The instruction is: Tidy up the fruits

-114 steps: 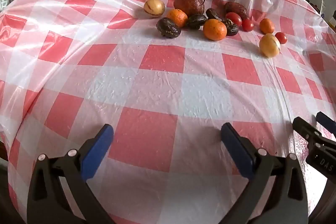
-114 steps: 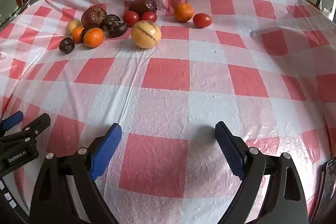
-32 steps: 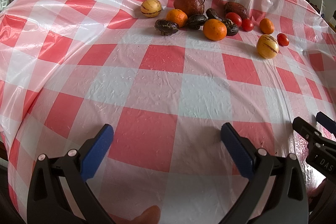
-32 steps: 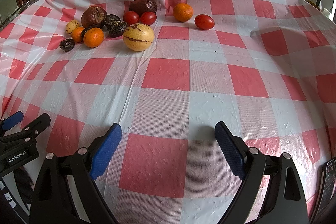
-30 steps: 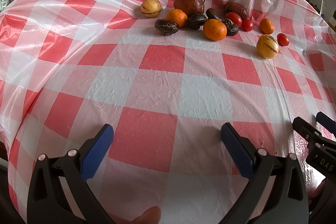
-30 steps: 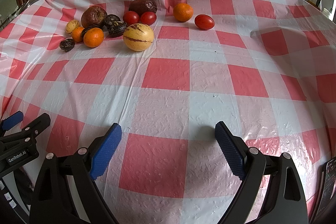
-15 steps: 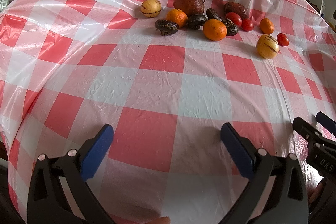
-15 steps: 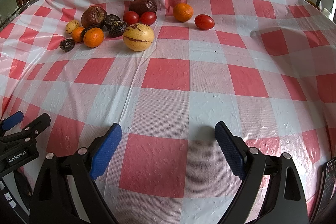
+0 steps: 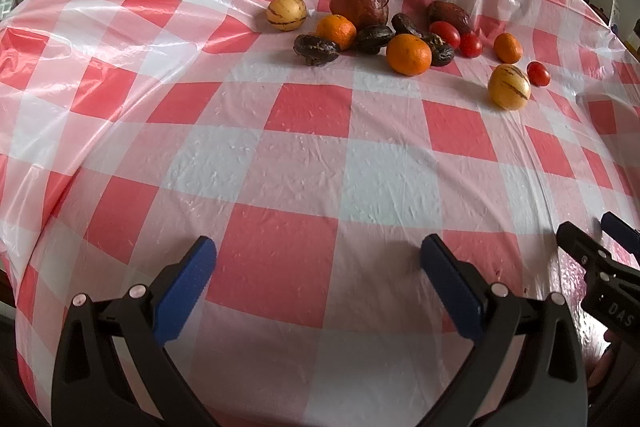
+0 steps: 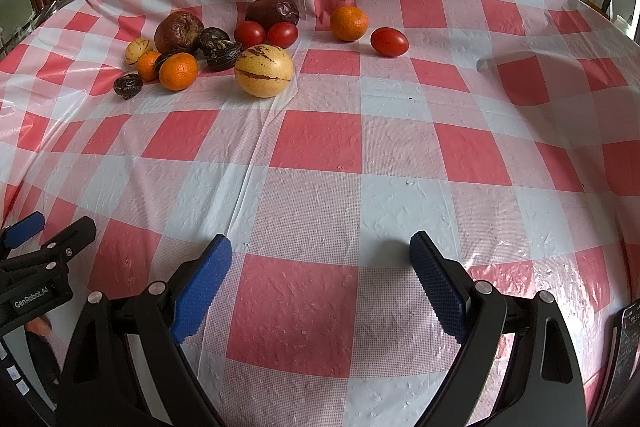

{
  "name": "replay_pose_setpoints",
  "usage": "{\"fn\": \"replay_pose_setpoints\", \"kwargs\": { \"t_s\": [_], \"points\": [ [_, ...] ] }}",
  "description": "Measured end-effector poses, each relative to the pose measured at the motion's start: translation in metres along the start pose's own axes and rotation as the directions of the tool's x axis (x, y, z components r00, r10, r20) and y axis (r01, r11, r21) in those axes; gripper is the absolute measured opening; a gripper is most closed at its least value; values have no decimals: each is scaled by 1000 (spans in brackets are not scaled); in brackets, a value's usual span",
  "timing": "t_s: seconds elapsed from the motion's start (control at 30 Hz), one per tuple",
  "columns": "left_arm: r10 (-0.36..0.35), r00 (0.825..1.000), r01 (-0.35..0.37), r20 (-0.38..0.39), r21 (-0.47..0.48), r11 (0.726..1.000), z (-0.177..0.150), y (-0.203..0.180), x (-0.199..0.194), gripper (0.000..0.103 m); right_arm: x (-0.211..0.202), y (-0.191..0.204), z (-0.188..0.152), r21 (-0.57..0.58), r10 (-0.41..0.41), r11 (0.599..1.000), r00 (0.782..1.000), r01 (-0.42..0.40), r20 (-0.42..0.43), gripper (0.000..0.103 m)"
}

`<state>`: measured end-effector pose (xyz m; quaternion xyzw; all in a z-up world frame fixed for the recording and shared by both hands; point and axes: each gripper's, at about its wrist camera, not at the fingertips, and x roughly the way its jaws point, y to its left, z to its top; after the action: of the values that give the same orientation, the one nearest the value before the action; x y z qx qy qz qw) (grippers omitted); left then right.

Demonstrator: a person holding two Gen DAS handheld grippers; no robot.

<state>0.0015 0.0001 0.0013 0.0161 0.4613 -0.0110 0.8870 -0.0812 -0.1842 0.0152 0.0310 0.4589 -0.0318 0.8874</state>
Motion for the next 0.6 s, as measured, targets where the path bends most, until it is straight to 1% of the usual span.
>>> {"fn": "replay_pose_setpoints", "kwargs": {
  "t_s": [0.5,0.6],
  "points": [
    [-3,1000,3,-5,4,1000,1,1,3,102,0,0,-4,4,-6,1000,1000,6,-9,87],
    [-3,1000,3,-6,5,1000,-2,0,2,102,9,3,7,6,-4,1000,1000,4,-18,87]
  ]
}}
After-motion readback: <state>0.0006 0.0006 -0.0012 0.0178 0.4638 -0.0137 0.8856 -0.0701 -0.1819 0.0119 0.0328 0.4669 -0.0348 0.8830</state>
